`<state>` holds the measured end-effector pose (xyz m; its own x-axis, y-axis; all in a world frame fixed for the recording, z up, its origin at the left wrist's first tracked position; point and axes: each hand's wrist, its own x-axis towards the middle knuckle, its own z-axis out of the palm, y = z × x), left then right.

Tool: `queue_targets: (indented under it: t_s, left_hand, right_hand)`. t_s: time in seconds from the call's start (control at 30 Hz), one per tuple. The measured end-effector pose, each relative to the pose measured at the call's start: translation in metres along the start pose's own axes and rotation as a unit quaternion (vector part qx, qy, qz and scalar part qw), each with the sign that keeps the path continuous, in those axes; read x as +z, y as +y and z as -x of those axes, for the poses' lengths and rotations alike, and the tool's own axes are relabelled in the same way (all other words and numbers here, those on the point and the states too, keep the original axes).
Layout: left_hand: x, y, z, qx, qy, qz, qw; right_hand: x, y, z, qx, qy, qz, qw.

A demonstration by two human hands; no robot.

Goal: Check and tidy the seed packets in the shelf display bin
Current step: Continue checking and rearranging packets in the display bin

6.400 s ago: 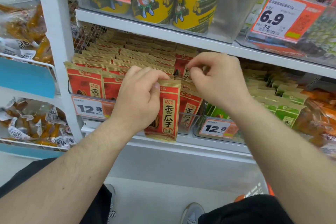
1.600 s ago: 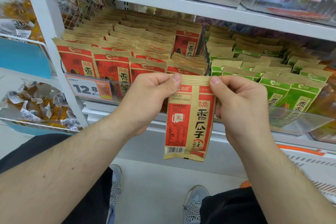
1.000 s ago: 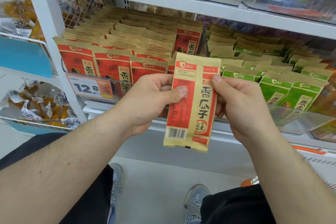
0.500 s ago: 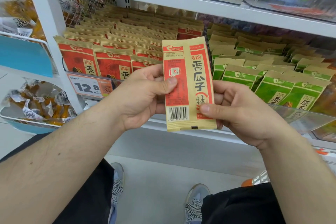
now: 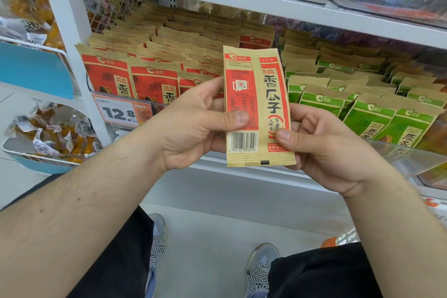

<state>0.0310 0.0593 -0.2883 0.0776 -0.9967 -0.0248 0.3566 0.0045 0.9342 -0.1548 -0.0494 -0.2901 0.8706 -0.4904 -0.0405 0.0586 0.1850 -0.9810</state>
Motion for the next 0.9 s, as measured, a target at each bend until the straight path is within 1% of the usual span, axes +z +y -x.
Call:
queue_targets:
  t_s: [0.1,0.17,0.23,0.27,0.3,0.33,0.4,0.47,0.53,0.57,0.6,0.63,0.67,0.7,0.73,0.8,0.83,0.87,0.9]
  left_hand:
    - [0.0,0.001,0.0,-0.002,-0.003,0.011,1.0]
    - [0.004,0.001,0.001,0.009,0.032,-0.026,0.999]
    - [0.009,-0.001,0.002,0.057,0.087,-0.124,0.987]
    - [0.012,-0.002,0.002,0.085,0.102,-0.161,0.978]
    - [0.015,-0.002,0.003,0.104,0.096,-0.172,0.975]
    - [0.016,-0.001,0.005,0.108,0.073,-0.155,0.979]
    - [0.016,0.001,0.008,0.095,0.013,-0.087,0.992]
    - [0.011,-0.001,0.009,0.064,-0.022,-0.039,0.997]
    - [-0.001,-0.005,0.005,0.018,-0.022,0.041,0.999]
    - [-0.006,-0.006,0.003,-0.011,-0.044,0.083,0.995]
    - [-0.01,-0.006,0.002,-0.036,-0.094,0.12,0.988]
    - [-0.011,-0.006,0.001,-0.054,-0.156,0.152,0.975]
    - [-0.011,-0.004,0.001,-0.066,-0.21,0.18,0.959]
    - [-0.009,-0.003,0.0,-0.076,-0.248,0.207,0.943]
    - [-0.009,-0.004,-0.001,-0.09,-0.272,0.23,0.93]
    - [-0.008,-0.005,-0.004,-0.119,-0.297,0.255,0.912]
    - [-0.009,-0.007,-0.005,-0.128,-0.299,0.249,0.912]
    - [-0.01,-0.008,-0.005,-0.137,-0.286,0.221,0.922]
    - [-0.012,-0.009,-0.004,-0.146,-0.253,0.165,0.942]
  right_hand:
    - [0.005,-0.002,0.0,0.008,0.014,-0.014,1.0]
    - [0.011,-0.002,0.001,-0.009,0.059,0.012,0.998]
    - [0.024,-0.004,0.002,-0.073,0.13,0.088,0.985]
    - [0.032,-0.005,0.003,-0.109,0.166,0.129,0.972]
    - [0.042,-0.006,0.003,-0.141,0.19,0.166,0.957]
    - [0.05,-0.004,0.004,-0.173,0.2,0.207,0.942]
    - [0.063,0.003,0.006,-0.214,0.19,0.31,0.907]
    - [0.068,0.012,0.006,-0.213,0.171,0.392,0.878]
    - [0.067,0.017,0.004,-0.231,0.172,0.402,0.869]
    - [0.067,0.015,0.003,-0.249,0.195,0.398,0.862]
    - [0.067,0.011,0.002,-0.257,0.232,0.387,0.855]
    - [0.066,0.007,0.001,-0.244,0.27,0.356,0.861]
    - [0.064,0.003,0.001,-0.216,0.291,0.302,0.882]
    - [0.06,0.001,0.0,-0.178,0.296,0.237,0.908]
    - [0.057,0.001,-0.001,-0.139,0.289,0.195,0.927]
    - [0.052,0.003,-0.001,-0.093,0.266,0.191,0.94]
    - [0.052,0.004,0.0,-0.089,0.248,0.203,0.943]
    - [0.051,0.004,0.0,-0.089,0.23,0.207,0.947]
    - [0.05,0.003,0.001,-0.085,0.208,0.197,0.954]
